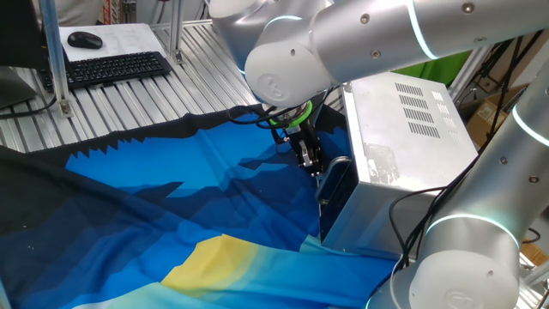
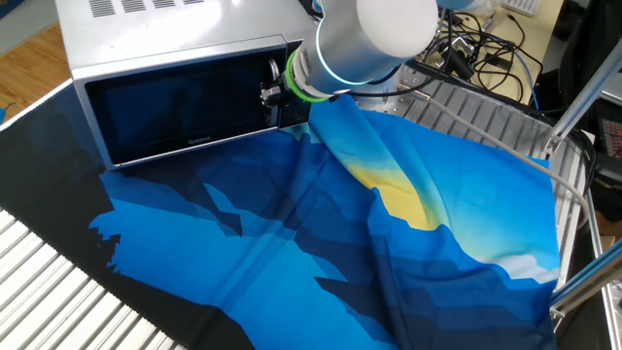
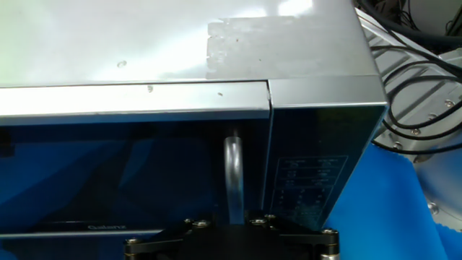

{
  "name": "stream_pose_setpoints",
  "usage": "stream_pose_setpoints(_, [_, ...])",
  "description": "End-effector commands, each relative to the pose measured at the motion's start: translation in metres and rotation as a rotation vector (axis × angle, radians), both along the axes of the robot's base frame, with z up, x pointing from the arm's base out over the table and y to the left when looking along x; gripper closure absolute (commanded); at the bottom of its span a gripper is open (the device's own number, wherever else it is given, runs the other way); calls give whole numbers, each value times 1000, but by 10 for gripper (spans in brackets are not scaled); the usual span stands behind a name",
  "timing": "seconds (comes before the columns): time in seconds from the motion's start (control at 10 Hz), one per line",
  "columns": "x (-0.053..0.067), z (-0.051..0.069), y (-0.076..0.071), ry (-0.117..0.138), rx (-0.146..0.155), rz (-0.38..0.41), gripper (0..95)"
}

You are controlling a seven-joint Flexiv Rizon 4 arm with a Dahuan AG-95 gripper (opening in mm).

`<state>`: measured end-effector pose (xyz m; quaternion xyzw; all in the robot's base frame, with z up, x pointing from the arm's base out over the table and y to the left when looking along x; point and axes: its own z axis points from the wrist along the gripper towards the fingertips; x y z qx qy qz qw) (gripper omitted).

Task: Open the microwave door

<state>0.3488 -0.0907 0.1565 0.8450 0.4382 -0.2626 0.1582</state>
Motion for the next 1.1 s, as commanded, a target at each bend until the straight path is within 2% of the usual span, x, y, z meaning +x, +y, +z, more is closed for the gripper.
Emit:
stream_pose_setpoints(0.1, [1, 0, 0, 1, 14, -3, 760])
stream_pose_setpoints(0.3, [1, 0, 0, 10, 27, 4, 760])
stream_pose_setpoints(0.4, [1, 0, 0, 10, 49, -1, 760])
stream_pose_setpoints(0.7, [1, 0, 0, 13, 53, -42, 760])
stream_pose_setpoints(1.1, [0, 0, -1, 6, 52, -38, 760])
